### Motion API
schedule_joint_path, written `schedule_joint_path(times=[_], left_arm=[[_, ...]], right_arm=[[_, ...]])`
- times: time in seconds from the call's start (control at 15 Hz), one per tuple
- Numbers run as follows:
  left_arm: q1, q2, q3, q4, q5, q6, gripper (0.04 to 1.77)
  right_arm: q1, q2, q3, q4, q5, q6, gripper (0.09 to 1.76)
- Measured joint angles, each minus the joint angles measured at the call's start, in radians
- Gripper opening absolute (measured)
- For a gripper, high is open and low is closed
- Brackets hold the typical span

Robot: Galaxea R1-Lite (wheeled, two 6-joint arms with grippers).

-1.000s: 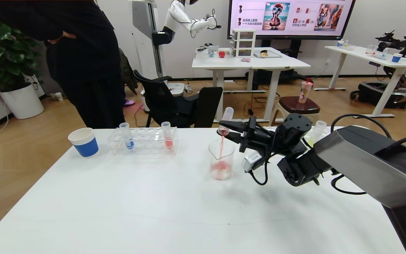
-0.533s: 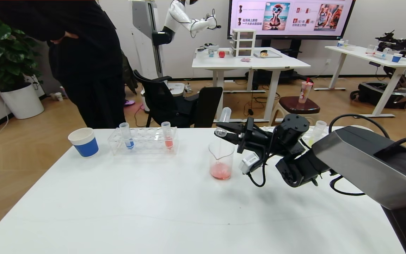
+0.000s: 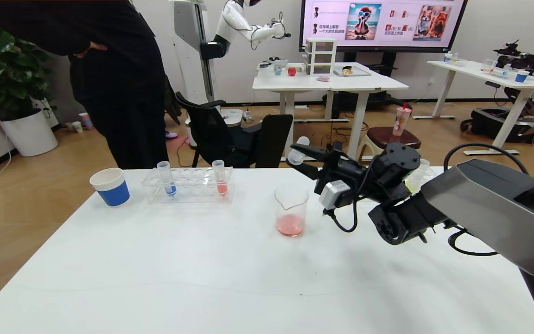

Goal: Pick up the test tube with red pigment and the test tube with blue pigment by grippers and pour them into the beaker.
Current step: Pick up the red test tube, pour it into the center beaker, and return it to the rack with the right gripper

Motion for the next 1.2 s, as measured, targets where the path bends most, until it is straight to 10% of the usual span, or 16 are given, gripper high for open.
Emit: schedule_joint_path(times=[0.27, 0.73, 1.2], left_arm=[[0.0, 0.0, 0.0, 0.0, 0.001, 0.0, 1.75], [0.0, 0.0, 0.0, 0.0, 0.0, 0.0, 1.75], [0.0, 0.0, 0.0, 0.0, 0.0, 0.0, 1.75]], right_arm=[[-0.007, -0.092, 0.106, -0.041, -0.212, 0.206, 0.51], [0.074, -0.25, 0.347, -0.04, -0.947, 0.76, 0.51], [0.023, -0.401, 0.562, 0.177, -1.022, 0.983, 0.51]])
